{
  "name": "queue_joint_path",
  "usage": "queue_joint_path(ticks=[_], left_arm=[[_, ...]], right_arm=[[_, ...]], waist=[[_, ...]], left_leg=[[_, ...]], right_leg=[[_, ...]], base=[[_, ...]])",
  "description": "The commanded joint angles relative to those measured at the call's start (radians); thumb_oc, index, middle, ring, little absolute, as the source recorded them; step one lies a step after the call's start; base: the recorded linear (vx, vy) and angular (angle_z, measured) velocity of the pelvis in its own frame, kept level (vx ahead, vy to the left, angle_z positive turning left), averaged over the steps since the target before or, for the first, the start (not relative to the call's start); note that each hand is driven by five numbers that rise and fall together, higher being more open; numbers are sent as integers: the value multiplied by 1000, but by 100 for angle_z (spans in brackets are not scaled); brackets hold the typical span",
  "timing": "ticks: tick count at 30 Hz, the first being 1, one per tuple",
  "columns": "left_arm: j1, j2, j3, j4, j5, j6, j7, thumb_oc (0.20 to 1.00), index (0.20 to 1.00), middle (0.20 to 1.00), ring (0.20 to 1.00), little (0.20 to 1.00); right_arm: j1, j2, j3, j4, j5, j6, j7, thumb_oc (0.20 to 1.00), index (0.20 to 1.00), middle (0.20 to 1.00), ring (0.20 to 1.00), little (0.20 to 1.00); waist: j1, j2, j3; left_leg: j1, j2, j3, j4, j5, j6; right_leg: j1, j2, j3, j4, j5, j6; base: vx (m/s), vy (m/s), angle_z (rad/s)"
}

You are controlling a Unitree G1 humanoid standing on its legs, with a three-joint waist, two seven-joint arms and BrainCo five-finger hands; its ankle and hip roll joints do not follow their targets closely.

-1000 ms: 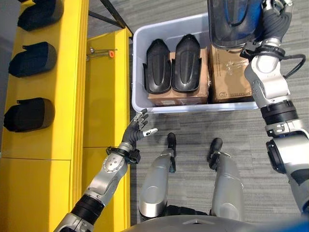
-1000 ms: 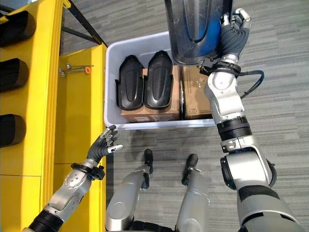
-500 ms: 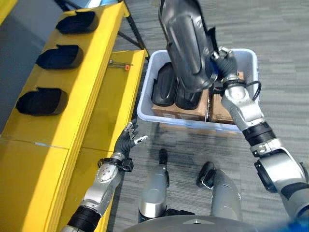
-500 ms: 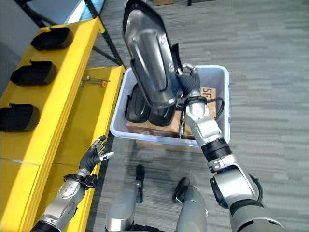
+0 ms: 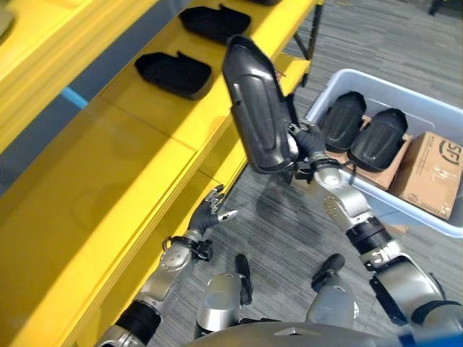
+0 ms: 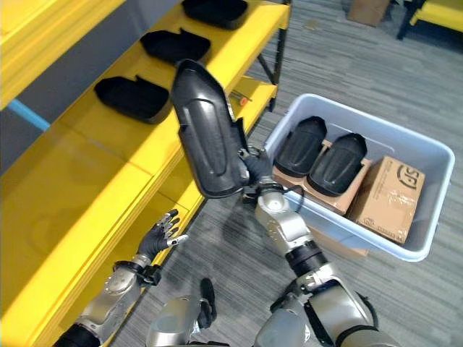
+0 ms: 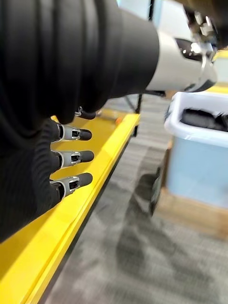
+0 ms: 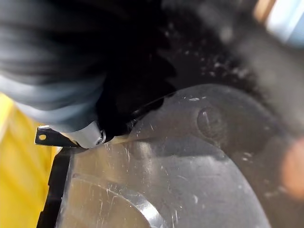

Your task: Move parts from the plastic box to the shelf.

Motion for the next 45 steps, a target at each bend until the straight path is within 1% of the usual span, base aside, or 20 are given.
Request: queue_joint_path(ticks=[1,3,5,6,8,13,18,20,22,26,27,28,30,32,34,40,42,43,44,45], left_arm=[[10,-1,-34,-95,22,-11,-48,1000,1000,1000,1000,1000],[8,7,-52,-88,46,-4,-94,1000,1000,1000,1000,1000],[14,11,-70,-86,60,0,-111,1000,1000,1000,1000,1000],[19,10,-76,-90,66,8,-115,1000,1000,1000,1000,1000],[9,11,-80,-112,71,24,-129,1000,1000,1000,1000,1000],[-69,28,-55,-161,36,66,-154,1000,1000,1000,1000,1000],[-67,14,-17,-183,5,85,-128,1000,1000,1000,1000,1000],[-60,5,-5,-178,8,82,-138,1000,1000,1000,1000,1000],[-74,-3,-6,-167,19,86,-181,1000,1000,1000,1000,1000],[-74,-9,-25,-157,26,83,-189,1000,1000,1000,1000,1000],[-73,-10,-26,-155,26,84,-189,1000,1000,1000,1000,1000],[-72,-9,-40,-159,24,97,-204,1000,1000,1000,1000,1000],[-86,0,-48,-158,25,107,-222,1000,1000,1000,1000,1000],[-97,25,-87,-161,22,141,-257,1000,1000,1000,1000,1000],[-91,33,-101,-166,3,155,-250,1000,1000,1000,1000,1000],[-66,59,-110,-174,2,139,-183,1000,1000,1000,1000,1000],[-50,72,-77,-174,-17,139,-203,1000,1000,1000,1000,1000],[-46,66,-74,-182,-9,150,-209,1000,1000,1000,1000,1000],[-41,70,-87,-209,-12,177,-196,1000,1000,1000,1000,1000],[-49,84,-93,-203,-13,170,-197,1000,1000,1000,1000,1000]], right_arm=[[-68,-23,-19,-59,20,-66,-37,200,200,200,200,200],[-44,-17,-22,-71,3,-68,-51,200,200,200,200,200],[-17,-5,-13,-84,-6,-68,-66,200,200,200,200,200],[-1,0,-4,-94,-10,-73,-74,200,200,200,200,200],[9,4,2,-121,-29,-70,-74,200,200,200,200,200],[-44,-28,-12,-142,-34,-34,-59,200,200,200,200,200],[-79,-42,-24,-108,-54,13,-1,200,200,200,200,200],[-84,-45,-18,-98,-45,27,-1,200,200,200,200,200],[-88,-56,-32,-80,-73,33,-25,200,200,200,200,200],[-147,-79,-46,2,-97,32,-8,200,200,200,200,200],[-165,-86,-47,18,-94,34,-7,200,200,200,200,200],[-220,-107,-59,59,-102,58,-16,200,200,200,200,200],[-266,-131,-81,99,-109,72,-5,200,200,200,200,200],[-350,-185,-84,194,-90,80,1,200,200,200,200,200],[-381,-190,-74,210,-64,93,-37,200,200,200,200,200],[-462,-227,-67,299,-23,61,-75,200,200,200,200,200],[-458,-242,-87,321,-21,61,-90,200,200,200,200,200],[-450,-246,-102,336,-19,55,-78,200,200,200,200,200],[-446,-250,-130,357,-41,41,-73,200,200,200,200,200],[-454,-251,-133,365,-42,20,-92,200,200,200,200,200]], waist=[[-39,36,-8],[-57,39,-18],[-72,49,-25],[-79,53,-32],[-85,59,-39],[-62,56,-5],[-32,47,14],[-23,44,19],[-33,48,21],[-25,47,36],[-22,48,36],[-15,61,34],[-9,71,35],[6,81,45],[11,82,48],[37,79,58],[57,73,61],[59,76,71],[38,85,102],[25,77,113]], left_leg=[[98,-7,-75,-81,-60,20],[73,-31,-139,-102,-30,36],[70,-42,-191,-115,-14,46],[69,-49,-218,-122,0,51],[50,-64,-262,-123,30,52],[-41,-98,-332,-110,74,62],[-58,-92,-357,-123,101,47],[-65,-77,-330,-121,109,33],[-74,-26,-185,-87,99,8],[-97,26,-203,-8,90,-21],[-94,44,-214,-21,104,-30],[-84,103,-213,-88,175,-73],[-84,115,-194,-110,184,-80],[-72,94,-193,-99,165,-76],[-65,71,-200,-96,152,-65],[-79,36,-217,-68,119,-41],[-80,30,-207,-45,98,-18],[-78,27,-212,-36,95,-6],[-73,26,-247,-24,89,4],[-79,26,-270,-18,72,0]], right_leg=[[-21,147,154,-71,21,92],[-37,174,266,-68,21,73],[-47,229,347,-18,-26,59],[-50,279,381,29,-65,48],[-41,362,424,100,-149,17],[-48,420,457,94,-183,-22],[-24,421,423,63,-188,-36],[-15,413,387,48,-186,-39],[-15,383,289,70,-204,-44],[-35,356,265,161,-239,-60],[-39,354,264,173,-245,-60],[-28,347,244,180,-265,-61],[-28,331,221,193,-280,-57],[-27,300,201,210,-278,-45],[-19,302,212,196,-271,-41],[-14,293,226,196,-272,-33],[-14,254,204,268,-282,-17],[-47,226,220,366,-245,-5],[-125,217,334,395,-167,18],[-122,222,381,251,-129,36]], base=[[-61,16,91],[-30,10,128],[87,41,129],[100,42,103],[27,-4,89],[-179,-128,57],[-66,-145,21],[-70,-175,15],[-113,-155,30],[-8,27,96],[91,215,77],[104,256,36],[48,225,47],[148,384,67],[196,336,41],[61,209,10],[45,172,6],[143,26,11],[155,-203,14],[174,-557,54]])
